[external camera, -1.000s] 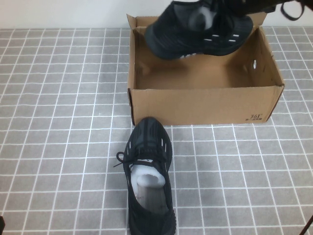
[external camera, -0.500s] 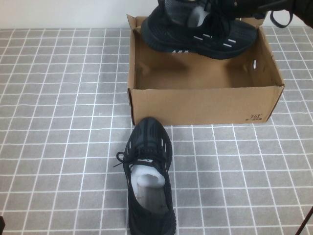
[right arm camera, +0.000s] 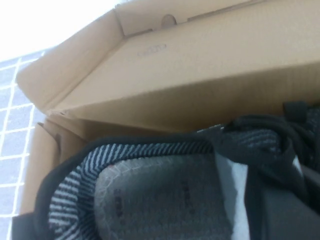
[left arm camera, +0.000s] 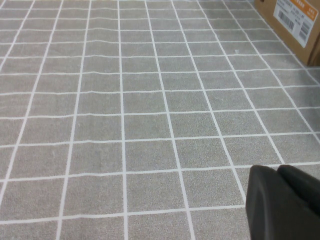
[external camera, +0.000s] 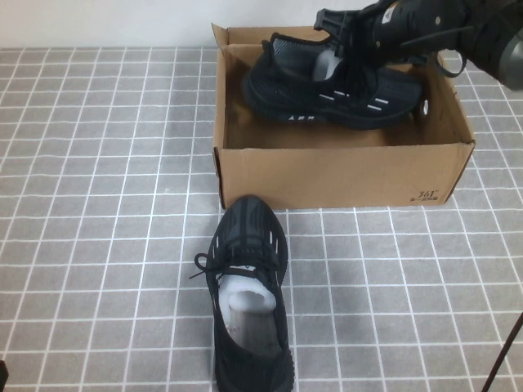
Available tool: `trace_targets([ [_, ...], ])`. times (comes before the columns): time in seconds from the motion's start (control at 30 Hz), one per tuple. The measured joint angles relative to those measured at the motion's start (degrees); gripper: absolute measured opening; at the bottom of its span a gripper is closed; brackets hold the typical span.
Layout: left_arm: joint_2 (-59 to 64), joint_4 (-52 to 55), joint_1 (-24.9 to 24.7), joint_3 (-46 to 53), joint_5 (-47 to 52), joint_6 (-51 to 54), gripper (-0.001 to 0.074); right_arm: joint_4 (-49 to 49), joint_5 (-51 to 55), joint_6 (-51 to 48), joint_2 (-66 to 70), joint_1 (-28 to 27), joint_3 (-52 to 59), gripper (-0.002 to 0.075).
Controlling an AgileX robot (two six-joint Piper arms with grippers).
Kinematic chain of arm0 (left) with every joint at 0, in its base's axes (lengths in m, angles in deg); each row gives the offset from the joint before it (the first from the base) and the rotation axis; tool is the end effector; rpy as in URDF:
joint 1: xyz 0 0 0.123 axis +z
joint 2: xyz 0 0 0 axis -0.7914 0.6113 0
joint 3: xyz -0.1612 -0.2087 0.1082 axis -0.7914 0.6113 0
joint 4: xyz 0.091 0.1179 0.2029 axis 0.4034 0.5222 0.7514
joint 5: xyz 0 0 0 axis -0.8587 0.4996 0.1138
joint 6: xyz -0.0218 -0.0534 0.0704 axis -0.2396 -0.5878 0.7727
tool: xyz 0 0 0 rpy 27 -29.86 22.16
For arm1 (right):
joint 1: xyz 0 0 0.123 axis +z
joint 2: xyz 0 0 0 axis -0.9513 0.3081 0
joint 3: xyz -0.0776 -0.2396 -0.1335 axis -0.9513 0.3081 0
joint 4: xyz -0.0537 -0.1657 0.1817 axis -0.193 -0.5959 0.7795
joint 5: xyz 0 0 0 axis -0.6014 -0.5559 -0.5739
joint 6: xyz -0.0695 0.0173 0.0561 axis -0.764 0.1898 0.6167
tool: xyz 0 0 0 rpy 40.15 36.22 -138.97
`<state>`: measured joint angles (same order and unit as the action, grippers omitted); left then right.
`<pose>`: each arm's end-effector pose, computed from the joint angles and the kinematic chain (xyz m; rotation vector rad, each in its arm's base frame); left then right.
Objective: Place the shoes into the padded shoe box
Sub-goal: Place the shoe in the shoe box
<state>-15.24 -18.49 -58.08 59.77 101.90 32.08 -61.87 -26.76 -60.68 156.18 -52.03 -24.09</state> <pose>0.0514 -0.0102 0.1705 0.0696 1.8812 -0.1680 0.4704 0.1755 0.3015 0.1960 2.2347 0.5428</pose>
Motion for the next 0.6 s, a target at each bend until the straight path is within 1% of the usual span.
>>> trace_targets([
  [0.23, 0.0, 0.0, 0.0, 0.0, 0.0, 0.0, -0.0004, -0.35, -1.44, -0.09, 1.64, 0.0, 0.0, -0.0003],
  [0.6, 0.0, 0.0, 0.0, 0.0, 0.0, 0.0, -0.0004, -1.9, -6.54, -0.12, 4.8, 0.0, 0.0, -0.0003],
])
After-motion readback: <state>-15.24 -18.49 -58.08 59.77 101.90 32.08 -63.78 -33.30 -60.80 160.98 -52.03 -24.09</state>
